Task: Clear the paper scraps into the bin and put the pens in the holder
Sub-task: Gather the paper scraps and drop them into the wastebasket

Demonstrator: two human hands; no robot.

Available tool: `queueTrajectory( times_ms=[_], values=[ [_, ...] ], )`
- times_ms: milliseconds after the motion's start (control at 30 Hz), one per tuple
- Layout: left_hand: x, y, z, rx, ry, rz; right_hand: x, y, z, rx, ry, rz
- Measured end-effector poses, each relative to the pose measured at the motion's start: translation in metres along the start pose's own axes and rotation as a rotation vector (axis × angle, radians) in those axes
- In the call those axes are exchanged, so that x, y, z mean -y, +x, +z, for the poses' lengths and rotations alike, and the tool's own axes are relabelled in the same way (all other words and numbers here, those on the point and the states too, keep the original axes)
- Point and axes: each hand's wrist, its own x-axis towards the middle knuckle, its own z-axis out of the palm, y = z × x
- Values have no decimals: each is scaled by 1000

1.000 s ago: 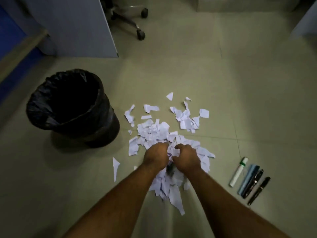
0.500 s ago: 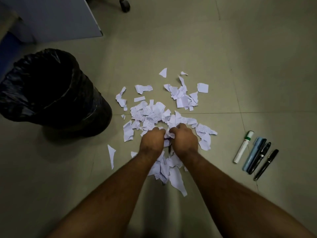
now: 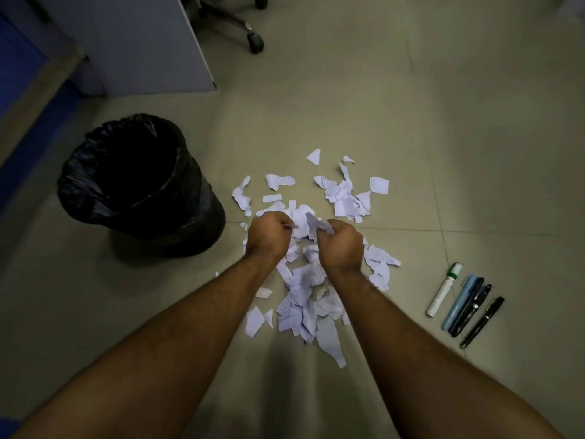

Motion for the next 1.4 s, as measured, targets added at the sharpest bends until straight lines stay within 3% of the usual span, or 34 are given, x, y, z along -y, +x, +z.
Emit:
queueTrajectory(
  times_ms=[133,233,333,567,767,900,1133,1267,1400],
  values=[
    [-17,21,-81,-116,-79,-7,77,2,-2,-46,150,-68],
    [-12,37,-158,-269,-196,-76,151,-3,13,-7,259,-174],
    [3,42,-218,-375,-168,-114,219,-11,35,47,280,-272],
    [68,47,-279,-411,-56,-249,313,-29,106,231,5,-455],
    [108,58,-261,-253,130,-281,316,-25,143,406,-491,-541],
    [100,61,-261,-280,148,-230,314,-22,131,337,-369,-536],
    [40,49,-242,-286,-14,-71,278,-9,69,82,72,-324],
    [-3,43,-176,-173,-68,16,214,9,32,-19,120,-192],
    [-13,19,-59,16,1,31,110,20,22,19,-16,-38]
  ],
)
